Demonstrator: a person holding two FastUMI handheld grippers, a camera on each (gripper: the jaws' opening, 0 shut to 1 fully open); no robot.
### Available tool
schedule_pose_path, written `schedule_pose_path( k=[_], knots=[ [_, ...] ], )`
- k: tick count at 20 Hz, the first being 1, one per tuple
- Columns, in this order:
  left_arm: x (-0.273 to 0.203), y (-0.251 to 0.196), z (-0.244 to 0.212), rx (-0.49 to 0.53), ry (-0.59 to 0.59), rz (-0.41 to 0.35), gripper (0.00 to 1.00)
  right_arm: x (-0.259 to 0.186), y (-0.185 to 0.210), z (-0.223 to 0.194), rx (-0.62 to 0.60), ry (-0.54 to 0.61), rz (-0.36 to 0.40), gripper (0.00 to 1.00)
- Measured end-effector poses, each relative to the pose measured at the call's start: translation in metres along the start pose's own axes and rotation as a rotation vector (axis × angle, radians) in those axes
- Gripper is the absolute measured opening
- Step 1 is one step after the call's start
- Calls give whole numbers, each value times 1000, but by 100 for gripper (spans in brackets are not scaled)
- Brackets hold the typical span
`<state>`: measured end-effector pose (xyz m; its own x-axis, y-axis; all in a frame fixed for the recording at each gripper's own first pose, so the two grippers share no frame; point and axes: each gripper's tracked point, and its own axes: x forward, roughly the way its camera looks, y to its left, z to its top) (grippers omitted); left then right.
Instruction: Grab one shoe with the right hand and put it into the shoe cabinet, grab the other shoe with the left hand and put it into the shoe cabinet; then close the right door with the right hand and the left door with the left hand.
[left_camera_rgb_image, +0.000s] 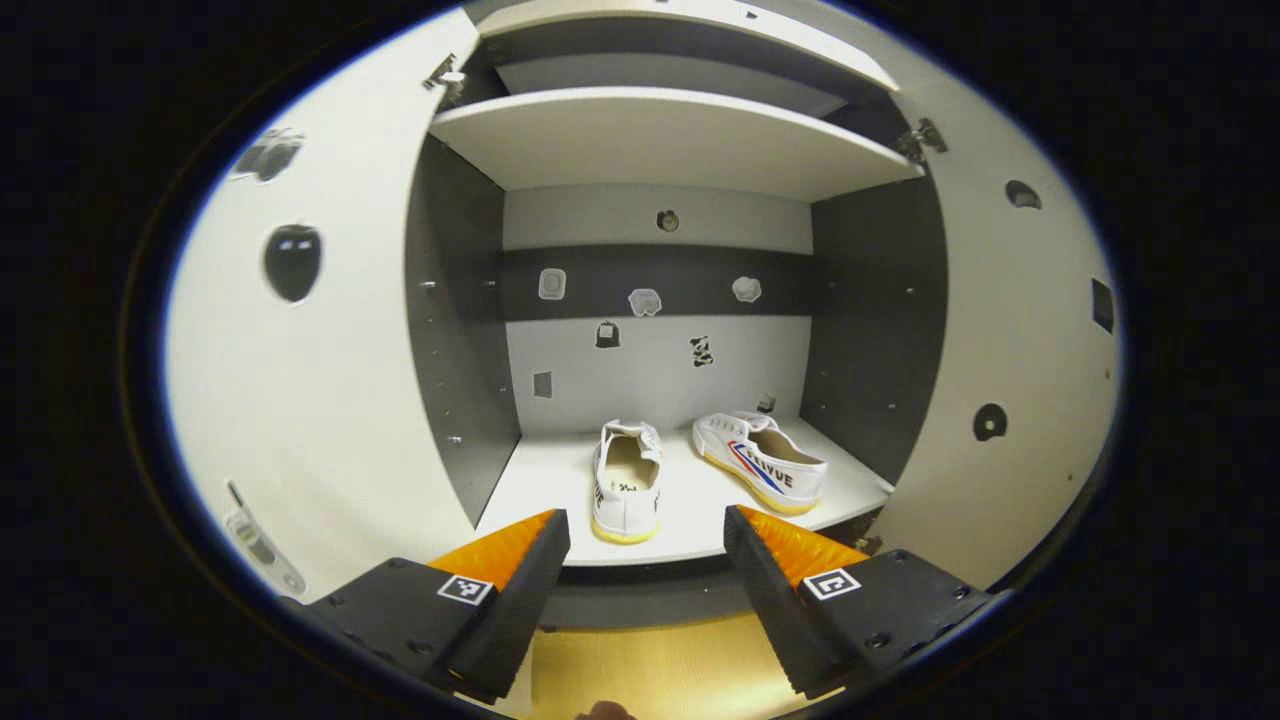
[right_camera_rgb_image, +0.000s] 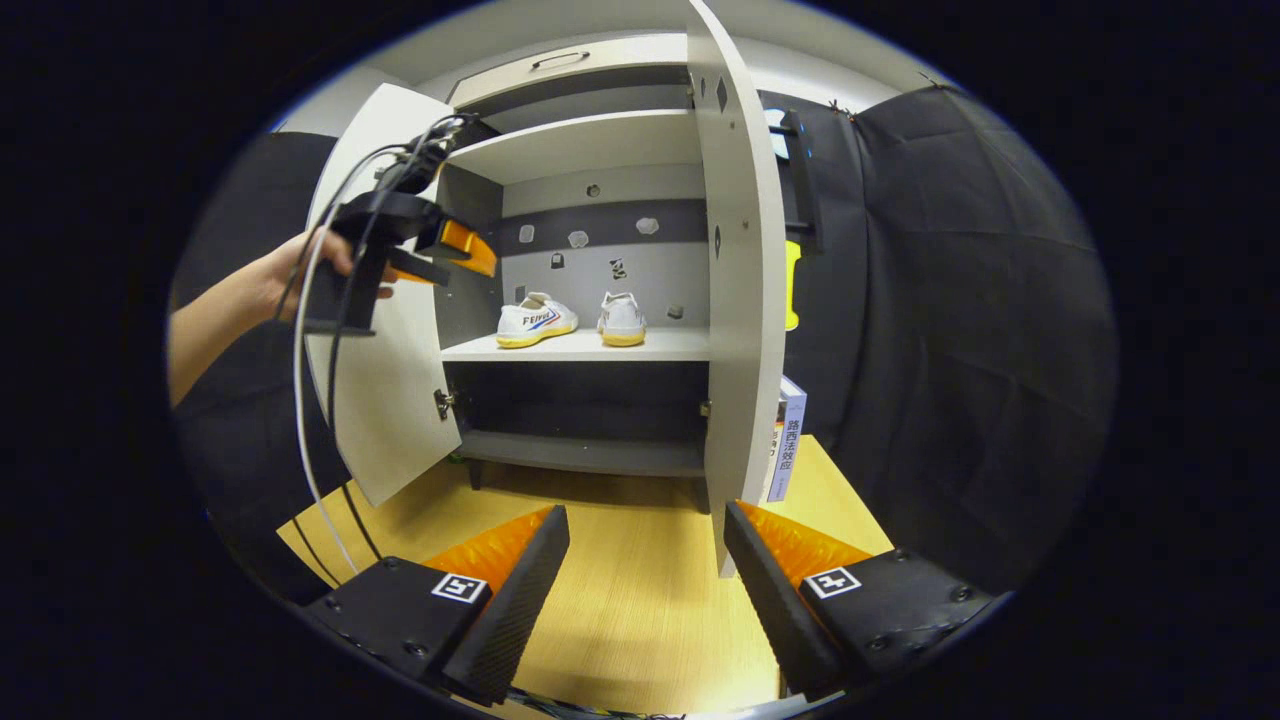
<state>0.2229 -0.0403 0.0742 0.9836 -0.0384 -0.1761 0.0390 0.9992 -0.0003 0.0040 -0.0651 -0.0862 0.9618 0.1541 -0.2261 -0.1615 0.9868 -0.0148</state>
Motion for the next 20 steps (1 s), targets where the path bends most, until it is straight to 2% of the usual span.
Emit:
schedule_pose_path(
  k=[3,7,10,12,15,18,20],
  knots=[
    [-43,1,-16,70,-78,5,96,-14,-1,16,19,-33,-64,99],
    [-92,-20,-61,4,-72,-82,96,-36,-19,43,25,-79,-164,99],
    [-115,-24,-93,27,-75,-113,96,-43,-40,65,58,-106,-210,98],
    [-126,-27,-114,52,-50,-121,96,-43,-61,85,53,-142,-232,98],
    [-140,-36,-135,11,-11,-123,97,-36,-98,115,38,-198,-269,98],
    [-151,-43,-134,-49,-22,-99,96,-22,-133,146,83,-226,-270,98],
    [-154,-48,-130,-60,-40,-71,96,-11,-164,164,86,-241,-300,98]
  ],
)
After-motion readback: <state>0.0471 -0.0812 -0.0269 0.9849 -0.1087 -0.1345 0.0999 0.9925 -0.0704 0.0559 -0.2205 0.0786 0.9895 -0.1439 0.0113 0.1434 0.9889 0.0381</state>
